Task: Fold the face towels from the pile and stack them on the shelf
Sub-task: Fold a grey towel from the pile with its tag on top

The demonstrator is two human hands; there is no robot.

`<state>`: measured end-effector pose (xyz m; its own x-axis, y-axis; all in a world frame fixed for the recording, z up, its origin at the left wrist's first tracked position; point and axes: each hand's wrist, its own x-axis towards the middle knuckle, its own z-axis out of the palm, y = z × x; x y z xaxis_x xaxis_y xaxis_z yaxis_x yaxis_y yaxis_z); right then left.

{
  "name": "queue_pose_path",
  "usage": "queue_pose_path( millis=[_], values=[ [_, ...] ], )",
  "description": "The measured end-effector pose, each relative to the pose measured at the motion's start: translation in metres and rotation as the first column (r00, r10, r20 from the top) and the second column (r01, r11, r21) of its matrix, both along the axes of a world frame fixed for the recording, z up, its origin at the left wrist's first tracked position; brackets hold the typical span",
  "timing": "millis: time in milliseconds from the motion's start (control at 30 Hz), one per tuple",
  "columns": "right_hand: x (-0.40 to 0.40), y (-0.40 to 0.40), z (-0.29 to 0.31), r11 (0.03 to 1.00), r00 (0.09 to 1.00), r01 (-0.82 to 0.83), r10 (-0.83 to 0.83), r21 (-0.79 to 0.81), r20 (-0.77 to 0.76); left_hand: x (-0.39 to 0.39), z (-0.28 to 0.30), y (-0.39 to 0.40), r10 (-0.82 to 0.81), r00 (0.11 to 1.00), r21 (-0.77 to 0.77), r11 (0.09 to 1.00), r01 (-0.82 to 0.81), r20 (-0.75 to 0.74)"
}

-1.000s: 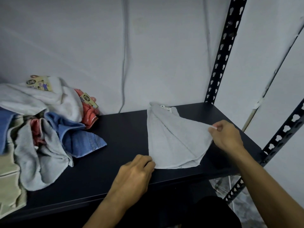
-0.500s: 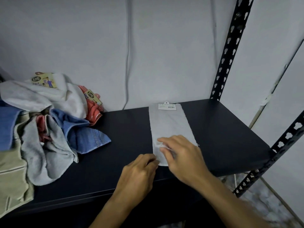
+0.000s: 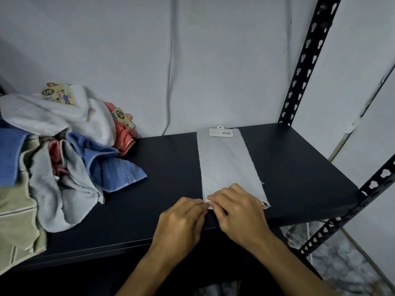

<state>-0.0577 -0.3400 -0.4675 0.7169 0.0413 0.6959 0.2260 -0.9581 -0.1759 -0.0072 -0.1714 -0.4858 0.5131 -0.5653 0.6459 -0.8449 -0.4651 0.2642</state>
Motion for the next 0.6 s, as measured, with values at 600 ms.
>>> queue_pose_path(
  millis=[600],
  values=[
    [-0.065, -0.056, -0.004, 0.836, 0.892, 0.451, -0.427, 0.312, -0.146, 0.006, 0.030, -0.013, 0.002, 0.999, 0.160, 0.987, 0.004, -0.038]
  ],
)
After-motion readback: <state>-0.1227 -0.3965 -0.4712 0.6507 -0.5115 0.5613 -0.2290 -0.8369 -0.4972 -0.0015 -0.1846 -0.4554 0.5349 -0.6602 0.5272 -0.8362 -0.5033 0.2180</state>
